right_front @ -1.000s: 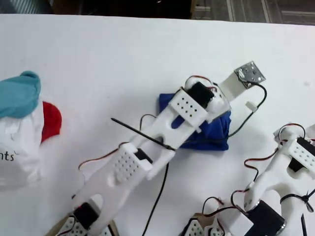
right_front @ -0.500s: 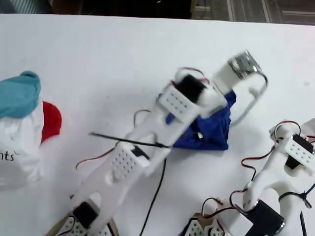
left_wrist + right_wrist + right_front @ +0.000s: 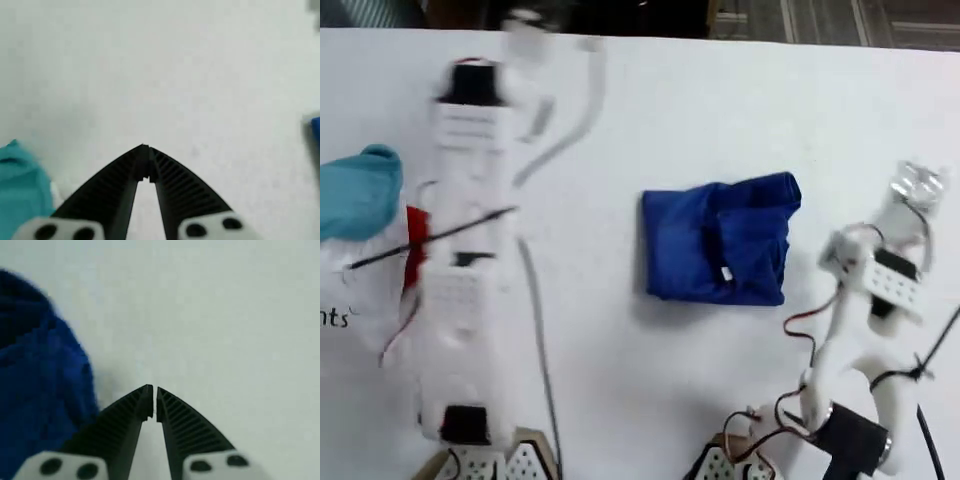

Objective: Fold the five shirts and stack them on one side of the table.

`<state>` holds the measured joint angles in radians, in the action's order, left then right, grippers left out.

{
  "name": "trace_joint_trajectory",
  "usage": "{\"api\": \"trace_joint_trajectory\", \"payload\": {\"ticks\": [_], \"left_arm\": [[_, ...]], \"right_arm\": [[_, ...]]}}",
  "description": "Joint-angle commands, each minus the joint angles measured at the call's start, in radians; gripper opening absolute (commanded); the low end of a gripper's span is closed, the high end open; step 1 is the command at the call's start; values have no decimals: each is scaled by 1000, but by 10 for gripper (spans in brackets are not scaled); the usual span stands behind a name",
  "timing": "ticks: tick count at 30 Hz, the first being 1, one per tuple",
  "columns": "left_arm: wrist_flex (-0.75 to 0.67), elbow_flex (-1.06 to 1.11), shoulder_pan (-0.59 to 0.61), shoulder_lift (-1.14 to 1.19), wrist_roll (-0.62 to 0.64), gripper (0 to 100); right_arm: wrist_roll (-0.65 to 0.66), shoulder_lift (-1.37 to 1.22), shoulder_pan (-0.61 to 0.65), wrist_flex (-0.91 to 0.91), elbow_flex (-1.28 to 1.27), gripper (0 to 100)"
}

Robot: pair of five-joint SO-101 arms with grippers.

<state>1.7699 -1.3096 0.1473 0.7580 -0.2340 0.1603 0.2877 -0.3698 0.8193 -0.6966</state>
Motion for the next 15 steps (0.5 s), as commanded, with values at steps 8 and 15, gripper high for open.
{"api": "trace_joint_trajectory", "payload": {"ticks": [8,15], "left_arm": [[5,903,147,-781,-83,27],[-258,1615,232,-1260,-163,27]], "right_arm": [[75,-275,461,619,776,22],[137,-552,613,636,879,22]]}}
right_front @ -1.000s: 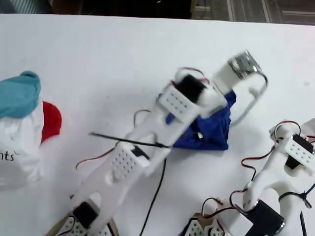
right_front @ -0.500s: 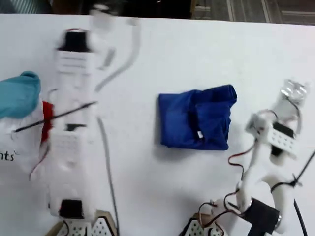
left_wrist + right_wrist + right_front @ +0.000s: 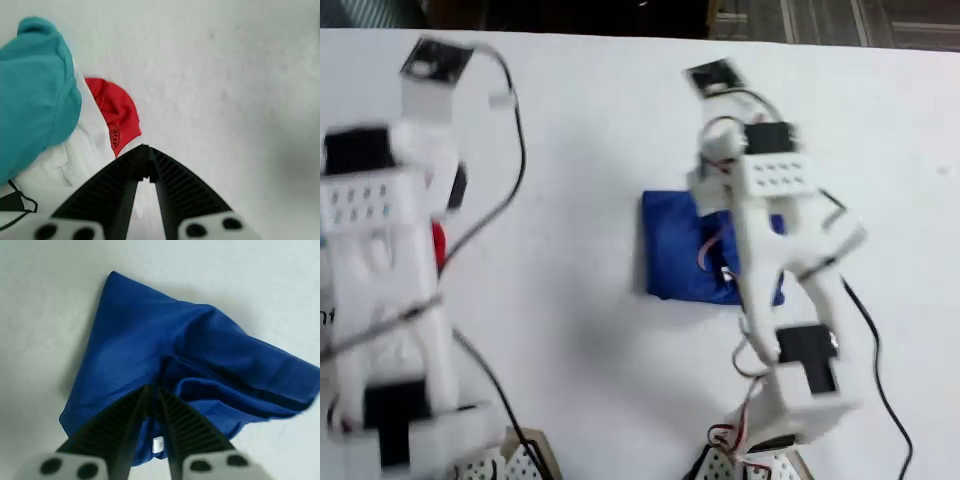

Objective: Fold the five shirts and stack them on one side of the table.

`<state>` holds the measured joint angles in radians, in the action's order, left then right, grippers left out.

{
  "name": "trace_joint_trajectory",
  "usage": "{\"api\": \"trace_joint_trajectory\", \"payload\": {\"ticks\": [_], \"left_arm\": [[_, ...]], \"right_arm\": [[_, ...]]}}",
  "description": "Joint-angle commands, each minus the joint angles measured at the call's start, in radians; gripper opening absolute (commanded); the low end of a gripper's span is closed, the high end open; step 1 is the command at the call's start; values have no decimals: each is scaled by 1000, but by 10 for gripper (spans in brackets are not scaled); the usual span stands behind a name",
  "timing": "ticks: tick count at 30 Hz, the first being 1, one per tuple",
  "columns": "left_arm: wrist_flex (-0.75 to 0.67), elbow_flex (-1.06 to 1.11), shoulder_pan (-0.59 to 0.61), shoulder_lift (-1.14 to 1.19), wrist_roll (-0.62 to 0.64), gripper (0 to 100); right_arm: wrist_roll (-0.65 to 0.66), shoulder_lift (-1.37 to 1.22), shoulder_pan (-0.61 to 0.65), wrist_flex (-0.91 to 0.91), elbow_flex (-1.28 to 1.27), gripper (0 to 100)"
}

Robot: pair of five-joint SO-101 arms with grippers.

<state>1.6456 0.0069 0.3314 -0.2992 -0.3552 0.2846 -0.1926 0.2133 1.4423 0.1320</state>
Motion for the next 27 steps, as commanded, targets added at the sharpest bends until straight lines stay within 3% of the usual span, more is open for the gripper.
{"api": "trace_joint_trajectory", "payload": {"ticks": [1,5,9,19,27], "left_arm": [[-189,397,64,-241,-52,27],[-419,743,118,-336,-52,27],[-560,980,124,-368,-51,27],[-747,1168,121,-371,-49,27],[-858,1248,120,-370,18,27]], "right_arm": [[12,-101,31,16,51,22],[15,-140,19,19,41,21],[94,-163,-25,64,41,21],[207,-159,-275,289,51,21],[195,-97,-117,277,249,21]]}}
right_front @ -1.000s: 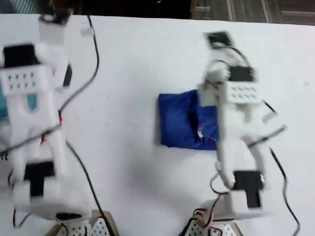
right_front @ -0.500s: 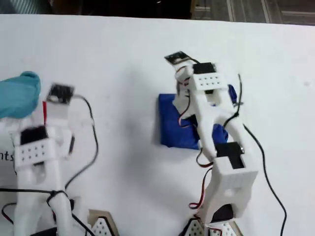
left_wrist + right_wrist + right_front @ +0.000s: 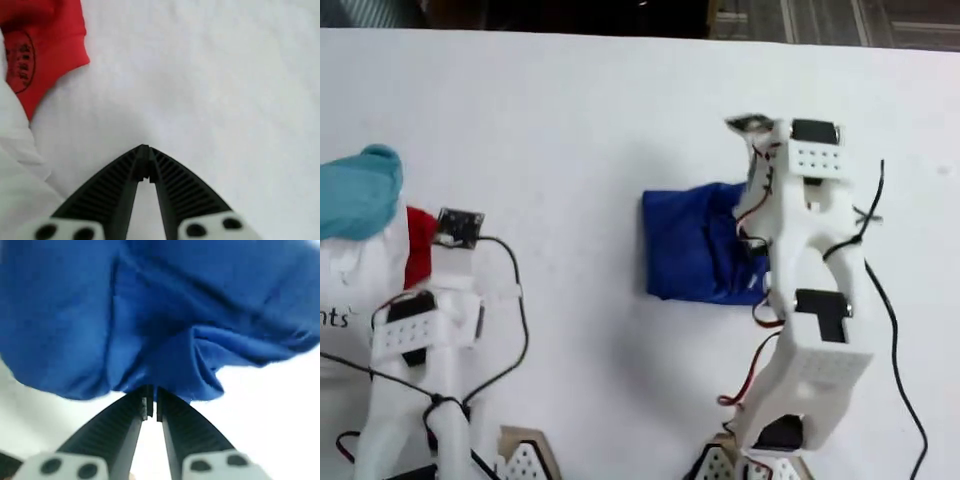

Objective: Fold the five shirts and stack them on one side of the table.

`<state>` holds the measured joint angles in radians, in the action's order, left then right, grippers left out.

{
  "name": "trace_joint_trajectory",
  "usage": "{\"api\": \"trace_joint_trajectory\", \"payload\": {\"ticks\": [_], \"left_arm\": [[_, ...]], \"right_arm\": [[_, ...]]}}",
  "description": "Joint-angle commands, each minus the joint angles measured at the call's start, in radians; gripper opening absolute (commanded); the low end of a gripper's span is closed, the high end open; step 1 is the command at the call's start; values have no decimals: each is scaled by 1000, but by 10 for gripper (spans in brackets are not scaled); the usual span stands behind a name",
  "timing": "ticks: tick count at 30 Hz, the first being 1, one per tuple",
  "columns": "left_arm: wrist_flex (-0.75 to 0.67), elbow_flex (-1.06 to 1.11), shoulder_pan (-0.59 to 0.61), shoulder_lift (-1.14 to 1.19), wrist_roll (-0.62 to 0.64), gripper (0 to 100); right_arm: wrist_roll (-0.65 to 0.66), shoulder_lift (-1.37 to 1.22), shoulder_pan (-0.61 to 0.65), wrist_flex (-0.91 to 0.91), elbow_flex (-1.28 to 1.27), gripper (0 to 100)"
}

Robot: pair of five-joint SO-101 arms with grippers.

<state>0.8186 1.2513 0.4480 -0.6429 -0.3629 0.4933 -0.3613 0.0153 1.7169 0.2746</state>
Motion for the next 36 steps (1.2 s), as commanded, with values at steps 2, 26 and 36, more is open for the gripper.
{"api": "trace_joint_trajectory", "payload": {"ticks": [2,26,36], "left_arm": [[-32,5,3,-26,28,27],[-34,8,3,-25,28,27],[-34,8,3,-25,28,27]], "right_arm": [[-48,67,143,-8,146,21],[-34,-107,-119,44,112,21],[2,77,-143,44,118,21]]}}
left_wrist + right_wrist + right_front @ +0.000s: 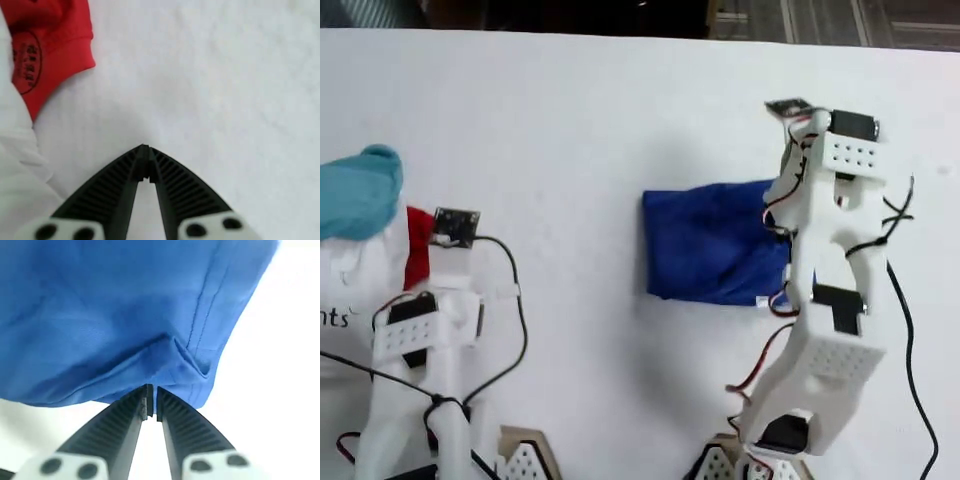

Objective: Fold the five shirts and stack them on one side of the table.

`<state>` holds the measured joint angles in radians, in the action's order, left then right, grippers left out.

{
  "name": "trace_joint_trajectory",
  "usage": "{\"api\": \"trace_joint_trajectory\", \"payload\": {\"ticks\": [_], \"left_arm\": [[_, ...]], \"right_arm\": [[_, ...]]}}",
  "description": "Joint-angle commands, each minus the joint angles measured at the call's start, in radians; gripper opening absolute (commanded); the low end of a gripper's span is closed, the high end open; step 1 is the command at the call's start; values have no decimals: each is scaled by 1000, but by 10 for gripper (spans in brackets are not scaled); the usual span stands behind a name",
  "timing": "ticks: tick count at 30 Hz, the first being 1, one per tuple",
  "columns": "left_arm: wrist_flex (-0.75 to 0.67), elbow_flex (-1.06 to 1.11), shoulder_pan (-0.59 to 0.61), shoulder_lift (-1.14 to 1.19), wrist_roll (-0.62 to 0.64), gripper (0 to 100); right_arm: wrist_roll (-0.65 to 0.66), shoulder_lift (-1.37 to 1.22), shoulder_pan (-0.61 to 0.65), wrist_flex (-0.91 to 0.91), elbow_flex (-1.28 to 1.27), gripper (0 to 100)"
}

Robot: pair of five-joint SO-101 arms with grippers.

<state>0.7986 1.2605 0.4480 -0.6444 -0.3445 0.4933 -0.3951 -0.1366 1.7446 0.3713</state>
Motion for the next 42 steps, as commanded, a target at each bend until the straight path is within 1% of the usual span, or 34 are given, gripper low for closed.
{"api": "trace_joint_trajectory", "payload": {"ticks": [1,4,6,8,10,12,16,20,25,30,33,36,40,42], "left_arm": [[-15,-1,3,-23,9,27],[-28,-1,3,-21,11,27],[-28,-1,3,-21,11,27],[-28,-1,3,-21,11,27],[-28,1,3,-21,11,27],[-28,1,3,-21,11,27],[-28,1,3,-21,11,27],[-28,1,3,-21,11,27],[-28,1,3,-21,11,27],[-28,1,3,-21,11,27],[-28,1,3,-21,11,27],[-28,1,3,-21,11,27],[-28,1,3,-21,11,27],[-28,1,3,-21,11,27]], "right_arm": [[2,130,19,5,21,21],[-2,154,74,-84,14,21],[-48,133,113,-142,12,21],[-72,87,143,-173,-14,21],[-68,28,162,-179,-51,21],[-69,-31,157,-182,-77,21],[-68,-119,108,-165,-87,21],[-60,-131,30,-70,-81,21],[75,-130,-93,18,-81,21],[218,-85,-225,21,-107,21],[328,-42,-266,21,-169,21],[414,-15,-266,21,-265,21],[422,45,-240,18,-252,21],[368,97,-228,7,-192,21]]}}
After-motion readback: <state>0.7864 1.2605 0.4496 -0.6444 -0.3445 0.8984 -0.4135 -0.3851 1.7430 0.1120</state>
